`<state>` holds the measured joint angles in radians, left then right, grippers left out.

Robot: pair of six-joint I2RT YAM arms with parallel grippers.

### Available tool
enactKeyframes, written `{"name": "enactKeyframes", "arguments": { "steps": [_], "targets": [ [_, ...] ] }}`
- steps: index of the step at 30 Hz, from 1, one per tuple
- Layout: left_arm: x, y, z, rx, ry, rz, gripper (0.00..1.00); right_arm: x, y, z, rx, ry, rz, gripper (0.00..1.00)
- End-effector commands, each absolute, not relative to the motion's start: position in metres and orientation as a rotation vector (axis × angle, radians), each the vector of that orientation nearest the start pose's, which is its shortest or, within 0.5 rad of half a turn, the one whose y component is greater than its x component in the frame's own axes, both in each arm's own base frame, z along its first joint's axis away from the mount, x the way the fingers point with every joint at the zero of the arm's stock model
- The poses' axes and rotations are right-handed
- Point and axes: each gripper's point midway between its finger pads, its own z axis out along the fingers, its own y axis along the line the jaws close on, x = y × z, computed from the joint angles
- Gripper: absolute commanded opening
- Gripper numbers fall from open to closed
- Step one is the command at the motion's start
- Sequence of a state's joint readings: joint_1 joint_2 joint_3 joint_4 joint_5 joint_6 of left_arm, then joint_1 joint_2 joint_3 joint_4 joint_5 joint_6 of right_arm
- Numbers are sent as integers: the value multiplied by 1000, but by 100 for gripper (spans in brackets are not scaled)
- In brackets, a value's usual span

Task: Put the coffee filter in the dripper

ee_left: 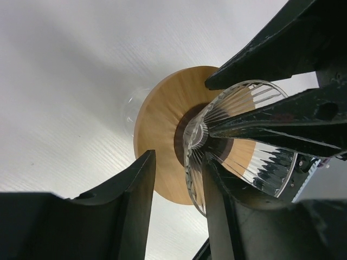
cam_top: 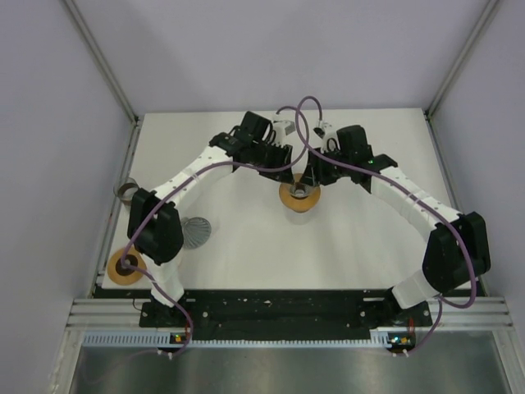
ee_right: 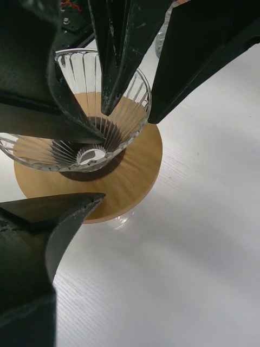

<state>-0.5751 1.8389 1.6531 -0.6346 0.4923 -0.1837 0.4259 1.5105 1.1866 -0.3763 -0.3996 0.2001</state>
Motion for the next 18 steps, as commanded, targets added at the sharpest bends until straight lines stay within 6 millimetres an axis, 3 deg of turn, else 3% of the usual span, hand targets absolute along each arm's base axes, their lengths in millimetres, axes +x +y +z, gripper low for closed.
{"name": "enactKeyframes", "arguments": {
  "steps": [1, 5, 9, 10, 13, 14, 18],
  "targets": [
    [341, -323, 200, 763, 2360, -886, 48, 341, 242, 195, -544, 2241, 778, 45],
    [337, -323, 221, 825, 2307, -893, 59, 348, 239, 210, -549, 2215, 737, 54],
    [333, -308, 237, 890, 2272, -821, 64, 353, 231, 225, -548, 2188, 681, 64],
    [333, -299, 241, 917, 2253, -786, 71, 354, 229, 229, -546, 2182, 672, 66],
    [328, -276, 240, 984, 2249, -686, 73, 353, 225, 243, -556, 2152, 652, 71],
    [327, -266, 240, 988, 2265, -647, 84, 352, 225, 247, -561, 2142, 647, 73],
    [324, -216, 236, 960, 2344, -488, 84, 350, 221, 258, -569, 2115, 631, 77]
  ]
}}
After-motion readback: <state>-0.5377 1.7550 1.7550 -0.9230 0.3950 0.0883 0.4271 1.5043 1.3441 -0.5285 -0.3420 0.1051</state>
